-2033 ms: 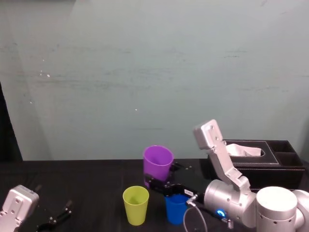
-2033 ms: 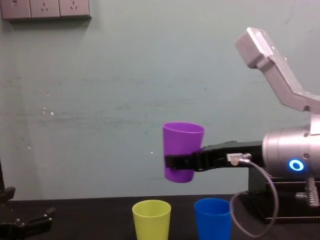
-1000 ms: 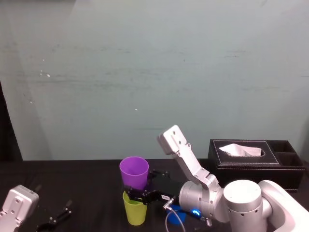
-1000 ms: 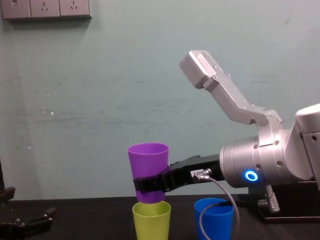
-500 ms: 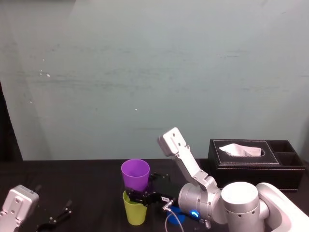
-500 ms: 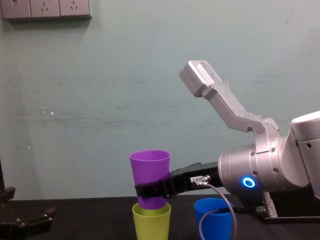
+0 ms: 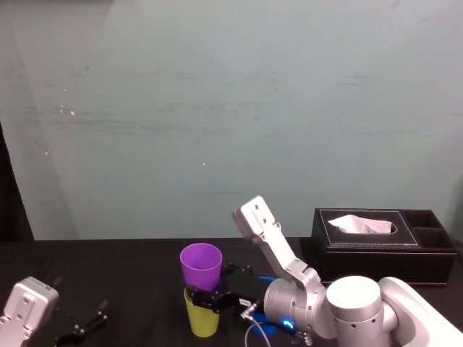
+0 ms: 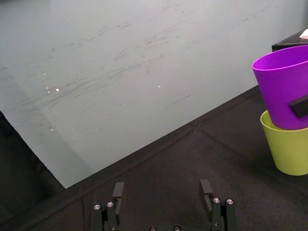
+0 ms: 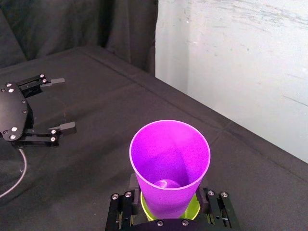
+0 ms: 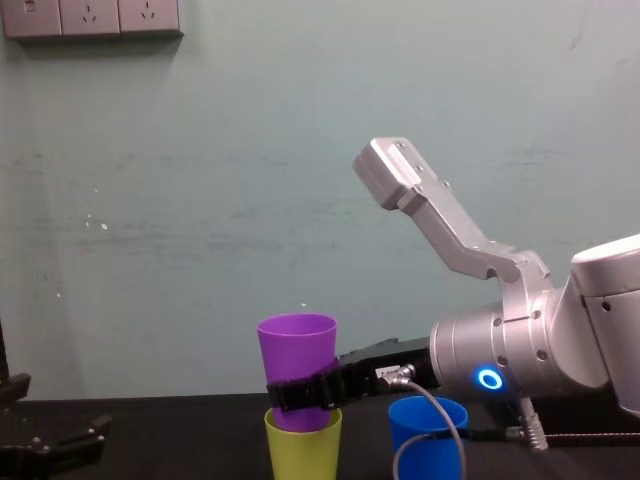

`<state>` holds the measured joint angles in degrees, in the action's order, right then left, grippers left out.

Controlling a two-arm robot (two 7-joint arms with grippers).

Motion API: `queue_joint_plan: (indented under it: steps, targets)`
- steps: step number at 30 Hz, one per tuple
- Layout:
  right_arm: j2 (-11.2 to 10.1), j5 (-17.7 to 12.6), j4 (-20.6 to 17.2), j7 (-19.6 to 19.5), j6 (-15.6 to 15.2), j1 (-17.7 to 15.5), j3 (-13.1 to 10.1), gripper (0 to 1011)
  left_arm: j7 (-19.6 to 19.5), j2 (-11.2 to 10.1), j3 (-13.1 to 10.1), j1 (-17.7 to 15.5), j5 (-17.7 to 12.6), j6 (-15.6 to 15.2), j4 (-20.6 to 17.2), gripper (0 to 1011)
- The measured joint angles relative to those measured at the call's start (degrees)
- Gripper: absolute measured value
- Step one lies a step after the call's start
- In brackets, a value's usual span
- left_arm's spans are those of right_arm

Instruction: Stack the three plastic cups sequentially using one hand.

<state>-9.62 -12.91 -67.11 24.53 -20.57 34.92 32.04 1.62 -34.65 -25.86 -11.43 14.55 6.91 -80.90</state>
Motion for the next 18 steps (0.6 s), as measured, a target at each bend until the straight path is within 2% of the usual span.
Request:
queue_joint_plan:
  steps: [18]
  targets:
    - [0.4, 0.3, 1.0, 0.2, 0.3, 0.2, 0.0, 696, 0.0, 0.0, 0.0, 0.0, 0.0, 0.0, 0.0, 1000]
